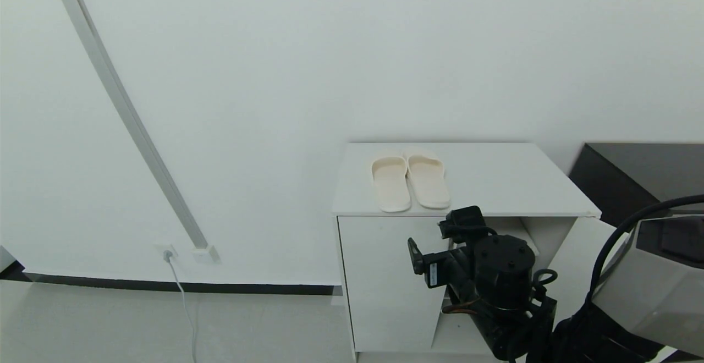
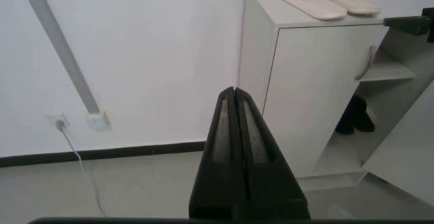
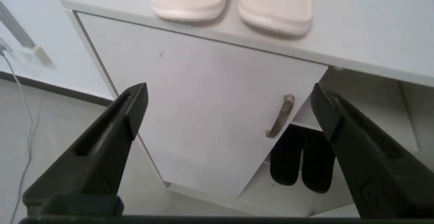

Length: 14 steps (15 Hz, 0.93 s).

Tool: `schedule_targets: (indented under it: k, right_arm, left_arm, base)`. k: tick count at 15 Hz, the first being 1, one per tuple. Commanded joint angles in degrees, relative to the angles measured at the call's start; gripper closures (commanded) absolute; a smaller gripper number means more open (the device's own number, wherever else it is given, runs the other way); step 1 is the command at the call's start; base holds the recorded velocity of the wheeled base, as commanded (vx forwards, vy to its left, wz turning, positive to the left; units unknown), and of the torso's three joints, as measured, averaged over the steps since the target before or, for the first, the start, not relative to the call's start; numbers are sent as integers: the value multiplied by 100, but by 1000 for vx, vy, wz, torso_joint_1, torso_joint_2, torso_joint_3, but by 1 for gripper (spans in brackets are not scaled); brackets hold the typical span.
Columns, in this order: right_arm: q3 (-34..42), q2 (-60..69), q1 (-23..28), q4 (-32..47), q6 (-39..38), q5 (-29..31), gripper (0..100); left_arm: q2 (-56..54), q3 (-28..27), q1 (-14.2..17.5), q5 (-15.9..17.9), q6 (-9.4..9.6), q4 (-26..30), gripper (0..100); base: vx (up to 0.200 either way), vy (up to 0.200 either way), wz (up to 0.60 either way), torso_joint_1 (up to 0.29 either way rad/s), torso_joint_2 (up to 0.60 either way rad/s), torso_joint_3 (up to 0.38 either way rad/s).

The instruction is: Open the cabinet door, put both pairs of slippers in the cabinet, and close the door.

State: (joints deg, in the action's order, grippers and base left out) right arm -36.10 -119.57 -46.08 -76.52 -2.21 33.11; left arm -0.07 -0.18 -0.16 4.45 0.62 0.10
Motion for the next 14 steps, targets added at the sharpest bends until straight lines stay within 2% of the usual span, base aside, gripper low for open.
schedule_targets:
  k: [1,5,7,9,11,14]
  right_arm:
    - [6,21,3,-3,1,3,0]
    - [-3,-14,11,-47,-8,-15,0]
    - [24,-58,11,-337,45,-200,0]
    - [-170,-58,178,-170,238,-288,0]
    - [-767,-5,310,709,124,-288,0]
    - [-1585,267,266,2387,-535,-288,0]
  left_arm:
    - [7,1,7,3,8,-1,100]
    - [7,1,-2,3,-1,-1,100]
    - [7,1,-2,3,17,-1,100]
    - [7,1,-2,3,8,-1,100]
    - [7,1,-2,3,8,-1,100]
    - [7,1,-2,3,-1,-1,100]
  base:
    - [0,0,0,168,-364,-203]
    - [0,0,0,172,-354,-190]
    - [0,0,0,28,-55,-28]
    - [0,0,0,0,0,0]
    - [0,0,0,0,0,0]
    - [0,0,0,0,0,0]
